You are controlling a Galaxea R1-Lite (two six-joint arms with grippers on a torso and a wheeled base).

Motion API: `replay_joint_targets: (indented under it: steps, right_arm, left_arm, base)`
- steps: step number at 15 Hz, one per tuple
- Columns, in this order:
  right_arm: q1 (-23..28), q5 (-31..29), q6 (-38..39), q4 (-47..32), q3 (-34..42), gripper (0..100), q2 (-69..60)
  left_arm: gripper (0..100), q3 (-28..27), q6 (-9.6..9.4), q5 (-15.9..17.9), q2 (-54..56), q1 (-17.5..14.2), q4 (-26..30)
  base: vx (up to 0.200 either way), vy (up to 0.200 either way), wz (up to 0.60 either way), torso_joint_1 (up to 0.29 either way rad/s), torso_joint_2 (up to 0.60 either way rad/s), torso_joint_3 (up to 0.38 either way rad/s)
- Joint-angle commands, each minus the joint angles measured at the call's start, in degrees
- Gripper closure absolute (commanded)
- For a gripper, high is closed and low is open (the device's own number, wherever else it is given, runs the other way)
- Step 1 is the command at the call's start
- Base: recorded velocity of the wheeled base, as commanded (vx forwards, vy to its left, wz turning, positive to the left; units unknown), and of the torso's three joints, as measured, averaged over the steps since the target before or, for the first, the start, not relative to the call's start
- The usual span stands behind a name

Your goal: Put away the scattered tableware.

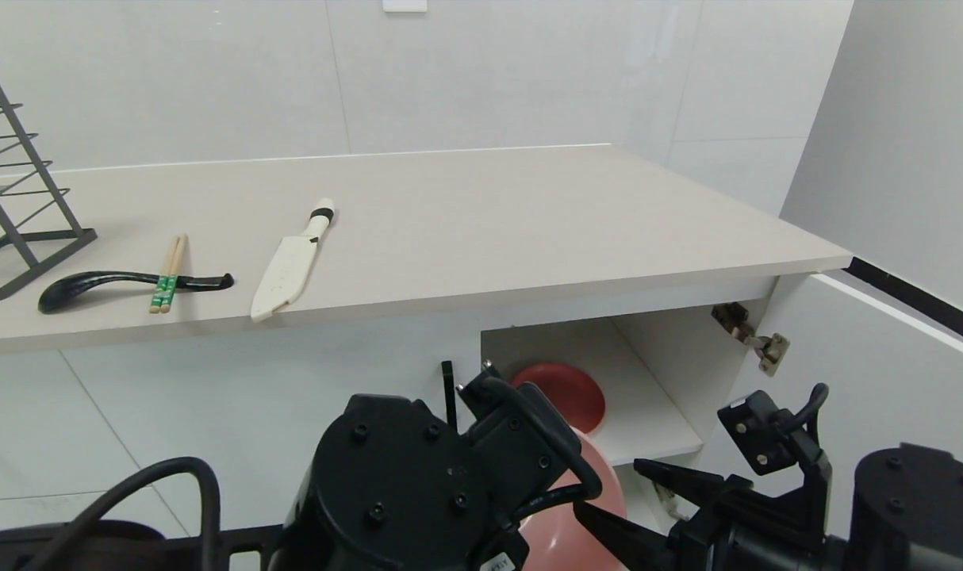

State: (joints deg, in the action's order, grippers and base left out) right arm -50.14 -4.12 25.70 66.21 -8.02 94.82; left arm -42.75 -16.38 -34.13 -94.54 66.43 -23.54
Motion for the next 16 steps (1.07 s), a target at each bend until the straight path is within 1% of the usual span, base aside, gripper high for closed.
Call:
replay_joint_targets:
  steps: [1, 2, 3, 12, 13, 14, 15, 16]
  right_arm:
    - [-0.1, 0.0, 0.0, 0.1, 0.2, 0, 0.1]
    - [-0.1, 0.0, 0.0, 0.1, 0.3, 0, 0.1]
    - [-0.1, 0.0, 0.0, 0.1, 0.4, 100, 0.1]
    - [-1.5, 0.3, -0.3, 0.2, 0.5, 100, 0.1]
    - [-1.5, 0.3, -0.3, 0.2, 0.5, 100, 0.1]
    - [-1.5, 0.3, -0.3, 0.2, 0.5, 100, 0.1]
    - [-1.5, 0.3, -0.3, 0.2, 0.5, 100, 0.1]
    - [-1.4, 0.3, -0.3, 0.2, 0.6, 100, 0.1]
  left_arm:
    - [100, -0.9, 0.04, -0.1, -0.4, 0.4, 0.0]
    - [100, -1.2, 0.04, 0.0, -0.8, 0.5, 0.0]
    - [100, -1.2, 0.04, 0.0, -1.0, 0.5, 0.0]
    - [100, -2.4, 0.04, 0.0, -2.3, 0.6, -0.3]
    - [100, -2.4, 0.04, 0.4, -2.4, 0.6, -0.3]
    - [100, -2.4, -0.05, 1.7, -2.3, 0.7, 0.2]
    - [0, -2.4, -0.05, 2.0, -2.4, 0.8, 0.0]
    - [0, -2.4, 0.12, 2.1, -2.4, 0.6, -0.2]
  base:
    - [0.000, 0.000, 0.00, 0.000, 0.00, 0.000]
    - [0.000, 0.000, 0.00, 0.000, 0.00, 0.000]
    - [0.000, 0.000, 0.00, 0.000, 0.00, 0.000]
    - [0.000, 0.000, 0.00, 0.000, 0.00, 0.000]
    - [0.000, 0.000, 0.00, 0.000, 0.00, 0.000]
    - [0.000, 0.000, 0.00, 0.000, 0.00, 0.000]
    - [0.000, 0.000, 0.00, 0.000, 0.00, 0.000]
    - [0.000, 0.000, 0.00, 0.000, 0.00, 0.000]
